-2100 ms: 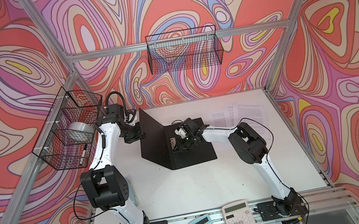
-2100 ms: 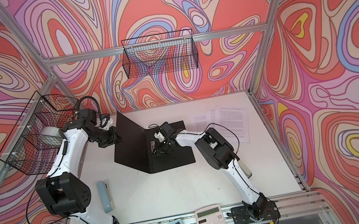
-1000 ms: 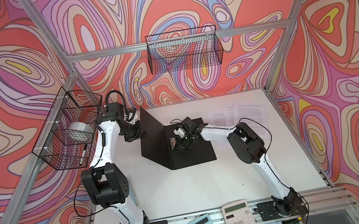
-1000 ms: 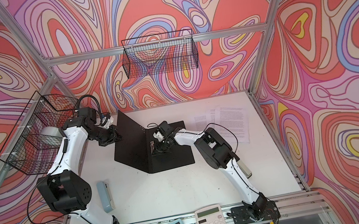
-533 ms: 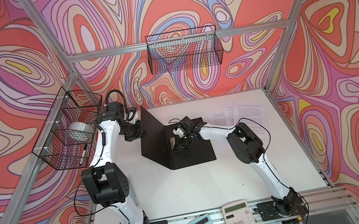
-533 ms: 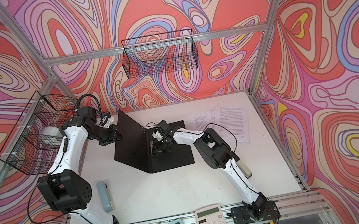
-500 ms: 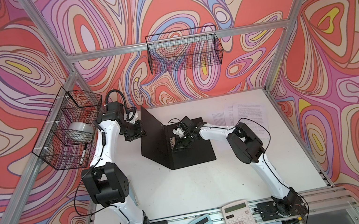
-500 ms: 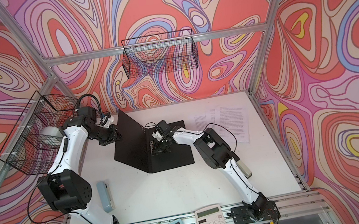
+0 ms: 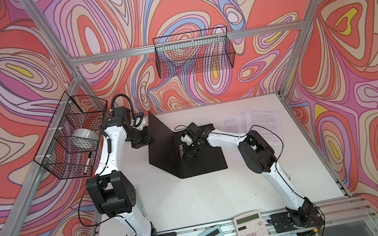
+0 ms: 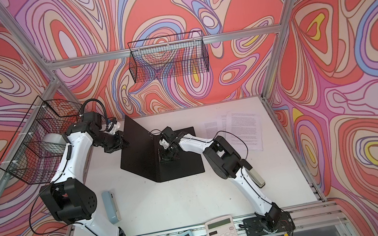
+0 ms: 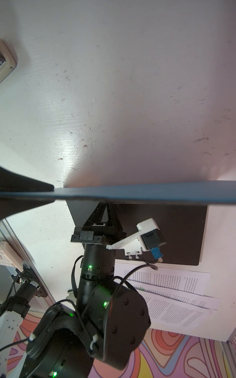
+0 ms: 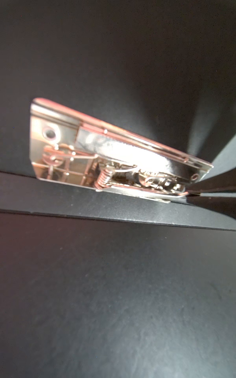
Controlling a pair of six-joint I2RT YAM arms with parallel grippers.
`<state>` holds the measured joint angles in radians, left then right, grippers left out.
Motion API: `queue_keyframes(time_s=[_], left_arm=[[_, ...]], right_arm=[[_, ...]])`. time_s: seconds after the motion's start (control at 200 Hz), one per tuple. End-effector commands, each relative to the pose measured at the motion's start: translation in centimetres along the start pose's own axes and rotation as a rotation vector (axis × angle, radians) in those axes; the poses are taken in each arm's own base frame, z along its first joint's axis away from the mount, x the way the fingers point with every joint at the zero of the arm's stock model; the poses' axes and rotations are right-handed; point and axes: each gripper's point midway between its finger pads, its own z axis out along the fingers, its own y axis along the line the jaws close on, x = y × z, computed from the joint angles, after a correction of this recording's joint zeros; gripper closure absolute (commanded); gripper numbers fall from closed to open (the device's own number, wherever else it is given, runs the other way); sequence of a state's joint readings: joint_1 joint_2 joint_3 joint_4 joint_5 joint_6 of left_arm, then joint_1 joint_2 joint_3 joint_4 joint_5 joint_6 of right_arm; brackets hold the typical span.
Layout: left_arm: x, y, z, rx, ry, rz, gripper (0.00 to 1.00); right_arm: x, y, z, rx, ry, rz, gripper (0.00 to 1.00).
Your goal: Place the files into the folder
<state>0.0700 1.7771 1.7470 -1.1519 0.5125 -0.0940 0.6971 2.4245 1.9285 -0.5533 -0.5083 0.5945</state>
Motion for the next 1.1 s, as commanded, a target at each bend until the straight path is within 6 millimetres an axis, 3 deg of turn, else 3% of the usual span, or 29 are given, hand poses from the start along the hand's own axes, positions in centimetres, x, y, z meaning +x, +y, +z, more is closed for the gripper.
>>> queue_keyframes(time_s=[0.0, 0.521, 1.097], left_arm=[[-0.1, -1.3, -1.1, 0.039, -0.006, 0.032, 1.0], [0.1, -0.3, -1.3, -0.018, -0.003, 0.048, 1.0], [0.6, 0.2, -0.8, -0.028, 0.017, 0.053, 1.0]], right_arm=[[2.8, -7.2, 2.4, 0.24, 0.079, 0.057, 1.0], [1.7, -6.2, 0.3, 0.279, 0.033, 0.017, 1.0], [-0.7, -1.8, -2.5, 0.186, -0.049, -0.05, 1.0]])
